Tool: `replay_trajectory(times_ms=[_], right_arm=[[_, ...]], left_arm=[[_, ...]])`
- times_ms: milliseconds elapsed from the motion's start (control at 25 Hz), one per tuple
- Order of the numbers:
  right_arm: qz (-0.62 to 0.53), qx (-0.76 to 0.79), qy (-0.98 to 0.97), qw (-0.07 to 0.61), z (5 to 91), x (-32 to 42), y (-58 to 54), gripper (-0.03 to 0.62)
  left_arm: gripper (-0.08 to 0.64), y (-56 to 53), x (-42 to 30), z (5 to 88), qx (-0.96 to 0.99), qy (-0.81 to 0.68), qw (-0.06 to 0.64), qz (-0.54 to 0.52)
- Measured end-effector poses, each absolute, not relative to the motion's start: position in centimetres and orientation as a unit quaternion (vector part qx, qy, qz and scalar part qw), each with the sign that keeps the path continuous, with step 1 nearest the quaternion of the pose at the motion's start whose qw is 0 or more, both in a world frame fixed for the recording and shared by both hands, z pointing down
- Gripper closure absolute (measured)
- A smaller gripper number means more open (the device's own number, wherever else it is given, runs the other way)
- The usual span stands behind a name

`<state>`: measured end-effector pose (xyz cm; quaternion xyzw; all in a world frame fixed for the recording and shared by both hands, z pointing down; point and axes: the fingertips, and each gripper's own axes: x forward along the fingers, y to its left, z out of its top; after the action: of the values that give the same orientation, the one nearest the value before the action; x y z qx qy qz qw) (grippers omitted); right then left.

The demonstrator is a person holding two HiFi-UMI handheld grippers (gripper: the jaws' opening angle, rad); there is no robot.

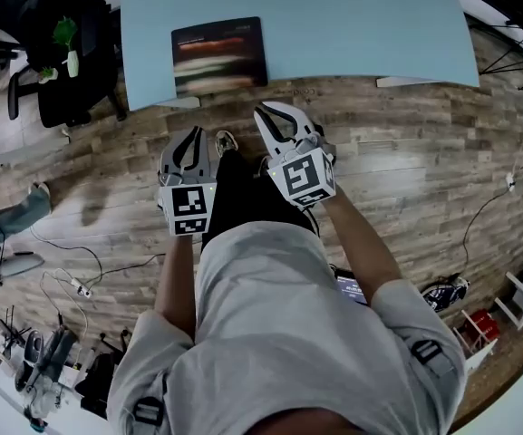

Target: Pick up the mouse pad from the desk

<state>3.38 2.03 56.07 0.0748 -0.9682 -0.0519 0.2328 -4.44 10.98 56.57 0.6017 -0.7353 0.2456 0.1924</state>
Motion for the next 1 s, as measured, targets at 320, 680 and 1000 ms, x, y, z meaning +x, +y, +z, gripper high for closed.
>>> replay_trajectory(times_ms=[320,680,1000], right_arm=[[-0.071,0.08,-0.952,0.286,62.3,2.1,1.4,0.555],[-0.134,0.067,-0.931,0.333,68.1,0.4,0.3,0.549],[-0.188,0.054,-0.914,0.355,70.8,-0.4,0.9,0.535]], left_arm=[[0.532,9.5,-6.3,62.9,0.612,-0.704,0.189,0.308],[0.532,7.7,-8.4,68.7,0.61,-0.657,0.14,0.42],[0.531,6.8,-8.5,71.2,0.598,-0.616,0.086,0.506]])
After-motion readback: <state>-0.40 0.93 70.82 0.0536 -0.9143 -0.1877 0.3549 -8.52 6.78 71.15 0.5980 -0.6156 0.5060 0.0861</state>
